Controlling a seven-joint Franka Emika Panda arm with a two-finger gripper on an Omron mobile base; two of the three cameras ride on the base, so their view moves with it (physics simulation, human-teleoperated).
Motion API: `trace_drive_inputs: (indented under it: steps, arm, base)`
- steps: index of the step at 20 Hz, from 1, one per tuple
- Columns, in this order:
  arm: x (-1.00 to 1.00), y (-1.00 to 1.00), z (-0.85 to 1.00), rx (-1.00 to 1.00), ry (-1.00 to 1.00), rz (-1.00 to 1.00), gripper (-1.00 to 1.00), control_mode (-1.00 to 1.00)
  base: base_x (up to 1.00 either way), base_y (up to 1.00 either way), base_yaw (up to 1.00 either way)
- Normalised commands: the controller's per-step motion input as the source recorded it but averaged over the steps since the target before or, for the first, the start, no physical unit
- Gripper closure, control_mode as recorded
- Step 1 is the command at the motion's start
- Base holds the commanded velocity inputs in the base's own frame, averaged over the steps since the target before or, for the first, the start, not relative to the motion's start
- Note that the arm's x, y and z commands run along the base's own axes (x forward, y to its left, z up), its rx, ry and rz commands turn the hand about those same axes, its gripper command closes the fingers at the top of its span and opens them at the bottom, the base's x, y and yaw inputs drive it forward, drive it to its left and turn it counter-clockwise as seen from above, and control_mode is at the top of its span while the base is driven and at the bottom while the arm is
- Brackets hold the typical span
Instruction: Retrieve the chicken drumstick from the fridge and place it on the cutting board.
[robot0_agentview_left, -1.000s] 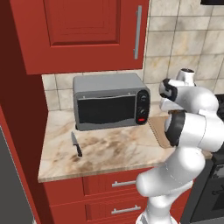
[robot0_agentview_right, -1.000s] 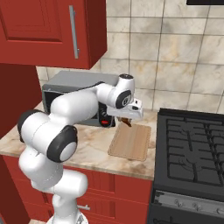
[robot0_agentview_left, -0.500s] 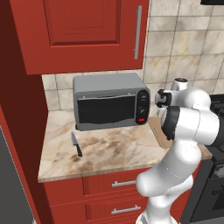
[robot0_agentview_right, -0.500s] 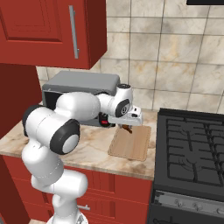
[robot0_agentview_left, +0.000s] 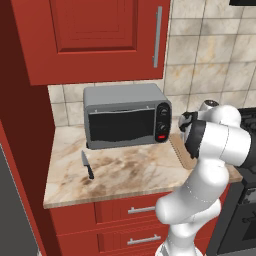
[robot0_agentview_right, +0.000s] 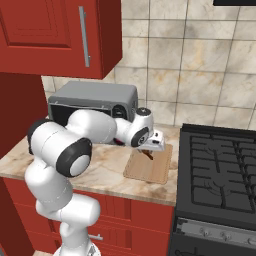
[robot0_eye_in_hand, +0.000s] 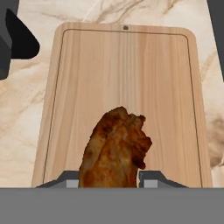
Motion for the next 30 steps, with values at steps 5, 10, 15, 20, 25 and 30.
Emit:
trace_drive_inputs:
  steps: [5, 10, 15, 20, 25, 30]
  arm:
    - [0.04, -0.14, -0.13, 0.03, -0.01, 0.00, 1.00, -1.00]
    - [0.07, -0.09, -0.20, 0.00, 0.00, 0.00, 1.00, -1.00]
    - [0.16, 0.00, -0.29, 0.00, 0.00, 0.01, 1.00, -1.00]
    - [0.09, 0.00, -0.19, 0.00, 0.00, 0.01, 1.00, -1.00]
    - [0.02, 0.00, -0.07, 0.00, 0.00, 0.01, 1.00, -1.00]
    - [0.00, 0.00, -0.09, 0.02, 0.00, 0.00, -1.00, -1.00]
  base:
    - [0.00, 0.00, 0.00]
    - [0.00, 0.00, 0.00]
    - [0.00, 0.00, 0.00]
    - [0.00, 0.00, 0.00]
    - [0.00, 0.00, 0.00]
    - [0.00, 0.00, 0.00]
